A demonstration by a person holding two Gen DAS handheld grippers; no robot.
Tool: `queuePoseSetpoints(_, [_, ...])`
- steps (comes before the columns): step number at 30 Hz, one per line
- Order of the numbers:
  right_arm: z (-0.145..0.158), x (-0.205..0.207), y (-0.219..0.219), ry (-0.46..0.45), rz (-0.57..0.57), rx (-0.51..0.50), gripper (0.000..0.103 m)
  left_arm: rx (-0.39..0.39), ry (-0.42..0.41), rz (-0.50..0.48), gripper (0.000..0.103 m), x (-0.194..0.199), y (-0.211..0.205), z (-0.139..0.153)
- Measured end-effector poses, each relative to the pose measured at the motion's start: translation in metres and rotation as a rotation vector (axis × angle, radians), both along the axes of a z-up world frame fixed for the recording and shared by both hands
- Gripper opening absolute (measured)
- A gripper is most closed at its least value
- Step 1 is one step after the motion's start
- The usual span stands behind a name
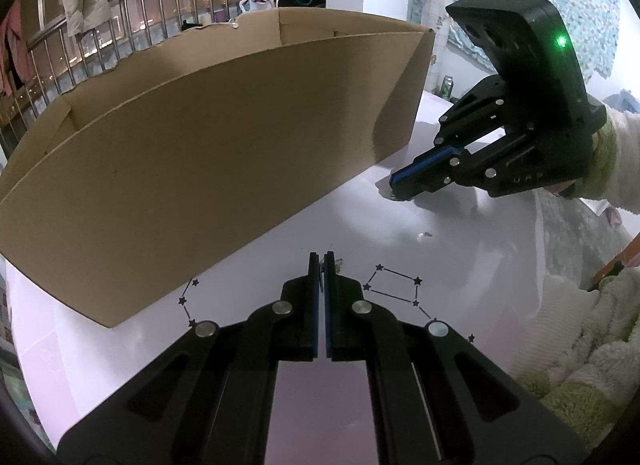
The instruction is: Organize jewelry
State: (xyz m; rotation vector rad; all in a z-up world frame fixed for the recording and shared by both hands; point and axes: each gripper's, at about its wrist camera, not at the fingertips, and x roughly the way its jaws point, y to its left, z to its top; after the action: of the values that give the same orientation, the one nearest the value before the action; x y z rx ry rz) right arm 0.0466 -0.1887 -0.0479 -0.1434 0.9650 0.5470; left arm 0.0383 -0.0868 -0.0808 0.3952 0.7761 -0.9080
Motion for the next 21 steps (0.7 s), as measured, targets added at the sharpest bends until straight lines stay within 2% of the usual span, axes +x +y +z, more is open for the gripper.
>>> queuePoseSetpoints(18, [0.029, -0.019, -0.01, -0.071, -0.023, 0.035, 0.001, -0.011, -0.03, 0.003, 0.001, -0.011, 0.007, 0.011])
queuePoseSetpoints(21, [0.029, -0.021, -0.01, -0.061, -0.023, 0.02, 0.001, -0.011, -0.036, 0.002, 0.001, -0.014, 0.008, 0.013])
